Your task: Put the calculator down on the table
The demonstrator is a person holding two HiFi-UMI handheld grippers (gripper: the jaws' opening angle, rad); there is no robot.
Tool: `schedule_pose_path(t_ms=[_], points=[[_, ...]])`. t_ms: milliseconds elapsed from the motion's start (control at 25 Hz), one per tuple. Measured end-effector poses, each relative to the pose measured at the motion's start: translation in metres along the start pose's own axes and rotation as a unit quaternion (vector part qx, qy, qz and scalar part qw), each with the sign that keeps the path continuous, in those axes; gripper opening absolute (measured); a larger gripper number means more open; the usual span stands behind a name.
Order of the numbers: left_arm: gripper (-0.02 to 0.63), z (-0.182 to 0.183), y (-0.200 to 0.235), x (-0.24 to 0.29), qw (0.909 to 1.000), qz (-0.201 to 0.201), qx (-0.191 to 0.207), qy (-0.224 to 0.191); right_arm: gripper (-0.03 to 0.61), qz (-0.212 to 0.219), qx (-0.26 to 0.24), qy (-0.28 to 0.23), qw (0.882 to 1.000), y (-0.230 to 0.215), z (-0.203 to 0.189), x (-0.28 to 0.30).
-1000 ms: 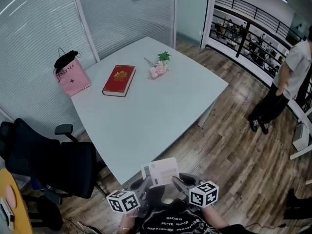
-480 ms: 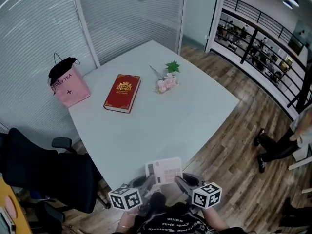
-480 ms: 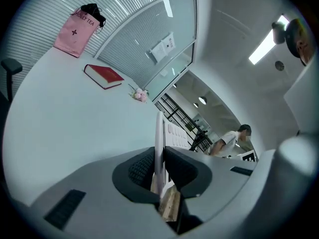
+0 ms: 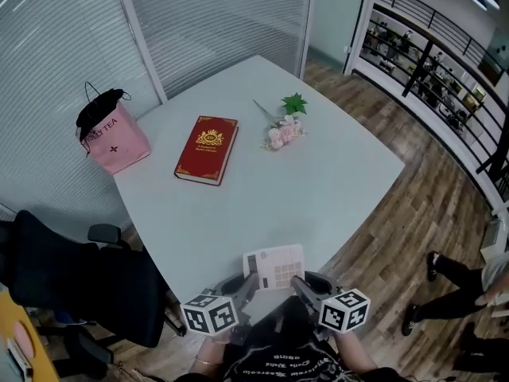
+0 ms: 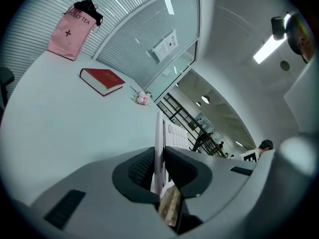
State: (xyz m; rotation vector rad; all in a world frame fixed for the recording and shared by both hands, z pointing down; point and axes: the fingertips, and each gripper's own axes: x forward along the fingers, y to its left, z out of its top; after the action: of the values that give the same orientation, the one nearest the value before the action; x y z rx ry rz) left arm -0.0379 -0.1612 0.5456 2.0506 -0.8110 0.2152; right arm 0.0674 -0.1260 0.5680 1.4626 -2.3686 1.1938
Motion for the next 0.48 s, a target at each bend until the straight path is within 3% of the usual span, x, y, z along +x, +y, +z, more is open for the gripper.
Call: schedule_pose_path(t_ms=[480], points=[[0.074,0.073,0.004,0.049,0.9981,0.039,-0.023,-0.042,0.120,0.038,-0.048,0.017,0.998,-0.032,0.088,0.041]])
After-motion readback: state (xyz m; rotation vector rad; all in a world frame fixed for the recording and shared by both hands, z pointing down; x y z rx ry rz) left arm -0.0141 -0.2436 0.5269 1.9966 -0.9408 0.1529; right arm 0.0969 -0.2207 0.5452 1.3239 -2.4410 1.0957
